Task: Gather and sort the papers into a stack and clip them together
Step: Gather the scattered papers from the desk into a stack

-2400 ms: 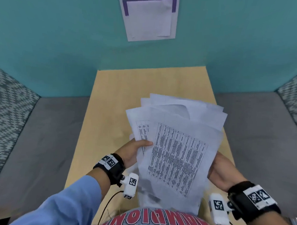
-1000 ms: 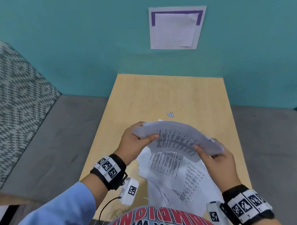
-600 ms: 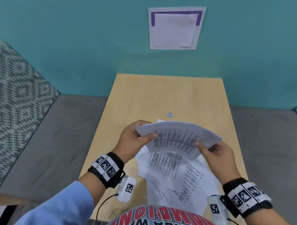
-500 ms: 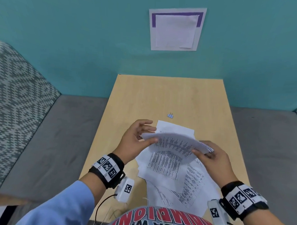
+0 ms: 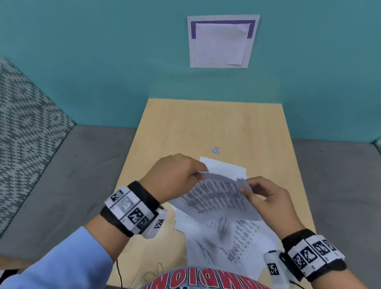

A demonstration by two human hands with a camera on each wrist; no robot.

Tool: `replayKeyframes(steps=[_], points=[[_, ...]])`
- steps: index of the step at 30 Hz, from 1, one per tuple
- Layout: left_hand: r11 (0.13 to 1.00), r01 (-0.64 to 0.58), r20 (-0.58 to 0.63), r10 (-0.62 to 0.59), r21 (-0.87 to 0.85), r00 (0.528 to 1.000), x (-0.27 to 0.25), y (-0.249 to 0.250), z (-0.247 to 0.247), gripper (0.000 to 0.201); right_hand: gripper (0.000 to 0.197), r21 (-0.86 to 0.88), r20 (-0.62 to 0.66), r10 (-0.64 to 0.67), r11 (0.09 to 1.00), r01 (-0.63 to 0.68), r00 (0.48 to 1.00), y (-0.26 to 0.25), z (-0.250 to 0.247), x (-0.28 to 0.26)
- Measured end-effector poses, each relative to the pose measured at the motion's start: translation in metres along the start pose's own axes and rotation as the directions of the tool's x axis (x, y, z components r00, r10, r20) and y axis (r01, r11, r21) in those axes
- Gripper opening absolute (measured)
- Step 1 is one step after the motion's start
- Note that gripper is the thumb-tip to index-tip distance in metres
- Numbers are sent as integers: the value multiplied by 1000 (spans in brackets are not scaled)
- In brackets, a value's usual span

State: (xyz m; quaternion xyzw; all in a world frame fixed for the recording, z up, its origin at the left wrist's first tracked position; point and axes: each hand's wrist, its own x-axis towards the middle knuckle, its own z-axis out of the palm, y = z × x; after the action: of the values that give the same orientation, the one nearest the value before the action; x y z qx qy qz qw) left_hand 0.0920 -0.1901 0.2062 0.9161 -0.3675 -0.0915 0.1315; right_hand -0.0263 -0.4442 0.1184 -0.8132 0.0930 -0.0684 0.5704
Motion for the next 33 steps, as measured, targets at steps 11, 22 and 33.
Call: replayKeyframes(steps=[11, 22, 33], points=[[373, 139, -34, -420, -917, 907, -44, -66, 34, 17, 34, 452, -44, 249, 869, -203, 967, 29, -44, 0], [486, 533, 310, -467, -693, 828, -59, -95, 185, 11, 18, -180, 16, 397, 904, -388, 918, 98, 2, -25], [474, 439, 200, -473, -763, 858, -59, -86, 172, 22, 30, -167, 52, 362, 922, -349, 931, 84, -8, -27]])
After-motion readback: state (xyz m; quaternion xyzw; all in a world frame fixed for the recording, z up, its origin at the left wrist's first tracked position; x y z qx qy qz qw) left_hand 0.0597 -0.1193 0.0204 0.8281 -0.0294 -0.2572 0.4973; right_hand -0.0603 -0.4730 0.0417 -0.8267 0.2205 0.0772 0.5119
